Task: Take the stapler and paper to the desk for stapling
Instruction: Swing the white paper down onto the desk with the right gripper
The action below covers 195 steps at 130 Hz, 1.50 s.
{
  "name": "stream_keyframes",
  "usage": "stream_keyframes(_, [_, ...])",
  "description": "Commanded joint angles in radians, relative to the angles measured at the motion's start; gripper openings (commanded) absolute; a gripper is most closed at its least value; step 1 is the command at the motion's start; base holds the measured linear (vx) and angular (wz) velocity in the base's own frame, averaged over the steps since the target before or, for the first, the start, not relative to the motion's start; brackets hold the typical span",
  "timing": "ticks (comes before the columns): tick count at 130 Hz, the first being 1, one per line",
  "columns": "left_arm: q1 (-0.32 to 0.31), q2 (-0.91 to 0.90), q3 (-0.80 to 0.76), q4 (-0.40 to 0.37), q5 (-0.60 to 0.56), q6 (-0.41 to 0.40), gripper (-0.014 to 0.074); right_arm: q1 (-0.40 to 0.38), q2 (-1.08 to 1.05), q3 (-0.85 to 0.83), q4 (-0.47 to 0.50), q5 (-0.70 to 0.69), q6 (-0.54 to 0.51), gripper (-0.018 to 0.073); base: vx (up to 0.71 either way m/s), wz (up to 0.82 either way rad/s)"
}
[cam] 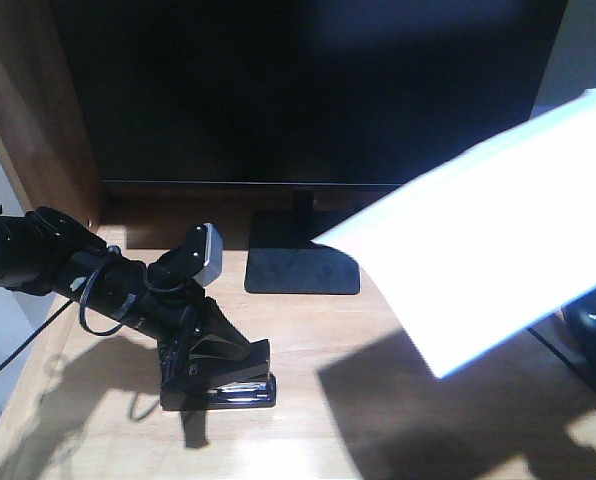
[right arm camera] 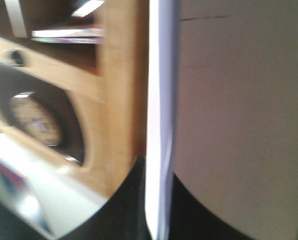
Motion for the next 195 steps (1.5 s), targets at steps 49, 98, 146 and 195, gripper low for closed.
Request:
stream_keyframes(49, [-0.004, -0.047, -0.02, -0.049, 0.04, 0.0, -0.0006, -0.014, 0.427, -0.03, -0.414, -0.193, -0.03, -0.0003, 0.0, 0.0])
stream_keyframes(98, [-0.004, -0.047, -0.02, -0.049, 0.04, 0.0, -0.0006, -0.013, 0.705, -0.03, -0.705, -0.193, -0.194, -0.0003, 0.0, 0.0])
stream_keyframes(146, [-0.004, -0.047, -0.02, -0.049, 0.04, 0.0, -0.0006, -0.013, 0.768, -0.03, -0.822, -0.193, -0.308, -0.0003, 0.0, 0.0])
stream_keyframes(195, [-0.004, -0.047, -0.02, -0.049, 0.04, 0.0, -0.0006, -0.013, 0.765, -0.03, -0.895, -0.193, -0.479, -0.0003, 0.0, 0.0])
